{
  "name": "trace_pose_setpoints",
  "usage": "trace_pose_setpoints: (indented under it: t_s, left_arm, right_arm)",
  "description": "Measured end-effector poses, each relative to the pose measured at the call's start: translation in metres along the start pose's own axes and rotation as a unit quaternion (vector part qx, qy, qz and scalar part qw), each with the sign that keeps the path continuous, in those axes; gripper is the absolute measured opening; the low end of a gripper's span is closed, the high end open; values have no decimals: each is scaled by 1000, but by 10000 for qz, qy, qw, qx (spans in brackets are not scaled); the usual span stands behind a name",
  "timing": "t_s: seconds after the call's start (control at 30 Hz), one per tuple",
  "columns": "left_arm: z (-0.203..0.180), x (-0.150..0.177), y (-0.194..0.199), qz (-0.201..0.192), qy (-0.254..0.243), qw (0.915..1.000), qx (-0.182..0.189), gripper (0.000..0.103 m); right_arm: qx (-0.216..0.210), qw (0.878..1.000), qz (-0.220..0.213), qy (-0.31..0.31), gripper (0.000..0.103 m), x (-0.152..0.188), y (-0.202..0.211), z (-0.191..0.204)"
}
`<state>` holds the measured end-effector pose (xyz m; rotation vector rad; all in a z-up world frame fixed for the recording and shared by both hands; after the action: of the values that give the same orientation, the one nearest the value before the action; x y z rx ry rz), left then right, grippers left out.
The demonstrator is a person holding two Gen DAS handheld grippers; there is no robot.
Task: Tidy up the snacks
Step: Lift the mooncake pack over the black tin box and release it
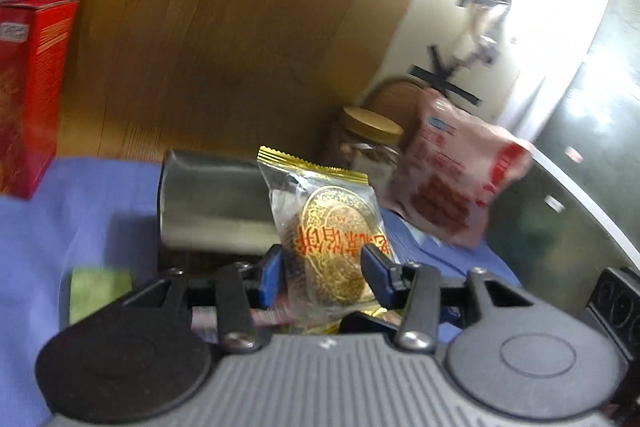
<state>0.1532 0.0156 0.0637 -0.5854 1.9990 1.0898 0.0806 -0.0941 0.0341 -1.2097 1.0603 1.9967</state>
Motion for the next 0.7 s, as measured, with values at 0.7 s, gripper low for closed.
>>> trace_pose_setpoints:
  t_s: [0.7]
  left_arm:
    - [-23,69,-13,265,230,9993,149,54]
  right_arm:
    - [1284,9665,642,-2130,49,40,9,-155]
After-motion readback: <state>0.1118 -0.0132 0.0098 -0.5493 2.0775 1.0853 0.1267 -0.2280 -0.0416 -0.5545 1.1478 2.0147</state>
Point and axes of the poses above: each gripper's, at about its wrist camera, not at the fingertips, and y roughly against the way its jaws point, z to its left, x to its underside, the point moved 7 cm from there along -y, roughly the way its jaws point, and after that the axes turned 7 degrees about -y, right-handed, at the moved point
